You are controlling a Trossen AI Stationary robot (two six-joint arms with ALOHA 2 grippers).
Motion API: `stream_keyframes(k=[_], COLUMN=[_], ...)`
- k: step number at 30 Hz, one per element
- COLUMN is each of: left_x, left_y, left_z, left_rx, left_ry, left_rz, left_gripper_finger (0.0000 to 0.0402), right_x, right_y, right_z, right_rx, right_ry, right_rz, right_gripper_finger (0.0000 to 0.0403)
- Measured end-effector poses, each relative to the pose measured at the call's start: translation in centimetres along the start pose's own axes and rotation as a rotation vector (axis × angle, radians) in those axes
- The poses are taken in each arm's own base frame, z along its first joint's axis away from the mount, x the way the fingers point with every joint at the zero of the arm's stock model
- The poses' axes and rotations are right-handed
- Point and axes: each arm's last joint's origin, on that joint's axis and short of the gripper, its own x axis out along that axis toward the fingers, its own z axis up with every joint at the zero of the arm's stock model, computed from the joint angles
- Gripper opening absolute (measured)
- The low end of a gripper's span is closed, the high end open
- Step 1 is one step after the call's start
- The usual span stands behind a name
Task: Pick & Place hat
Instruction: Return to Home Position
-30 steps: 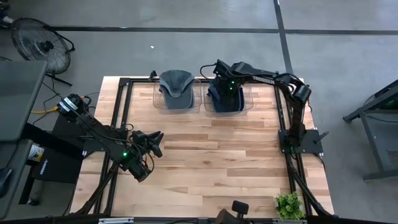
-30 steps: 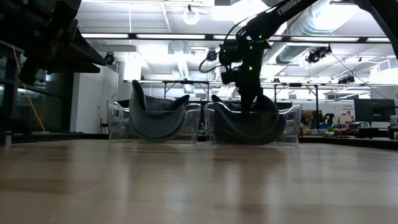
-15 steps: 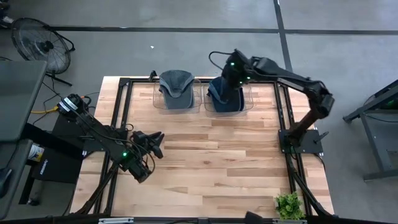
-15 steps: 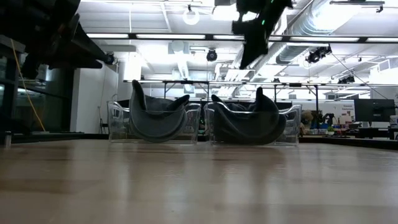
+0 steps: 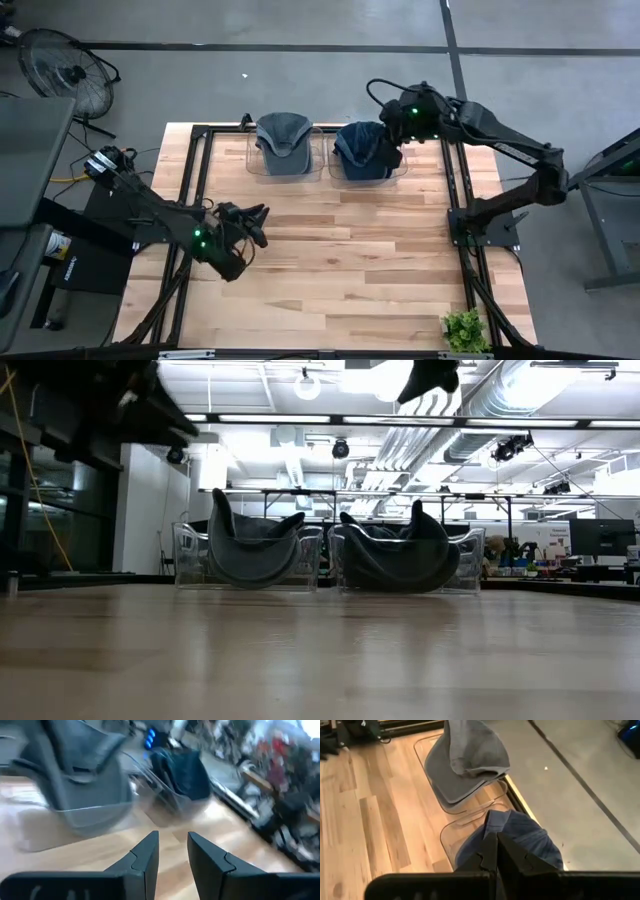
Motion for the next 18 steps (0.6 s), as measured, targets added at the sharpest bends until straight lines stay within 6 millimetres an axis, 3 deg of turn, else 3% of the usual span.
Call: stream_keyframes(k=[3,7,9,14,18], left_x=[1.2,3.6,4.9,8.6,9.8], left_y=[-1.9,-4.8,-5.2,-3.1,-0.7], left_z=[1.5,4.5,5.8,7.4,8.5], left_rx=[0.087,0.237,0.264,0.271,0.221], left_ry=[0.102,0.129,0.088,0.088,0.082], left_rz=[-0.089,-0.446,-0.573,-0.565,-0.647], left_gripper_finger=[0.0099,0.0099,0.0099,0.0099,0.0099], right_x=[-0.5,-0.6,-0.7,-1.0,-1.7], right_y=[0.5,1.2,1.6,2.6,3.4], right_z=[0.0,0.0,-0.1,-0.5,-1.3], right_rx=[-0.002,-0.006,-0.016,-0.022,-0.027], right_ry=[-0.013,-0.012,-0.01,0.027,0.078], right_rz=[-0.004,0.01,0.003,-0.039,-0.026], right_gripper_finger=[0.0,0.0,0.0,0.0,0.0])
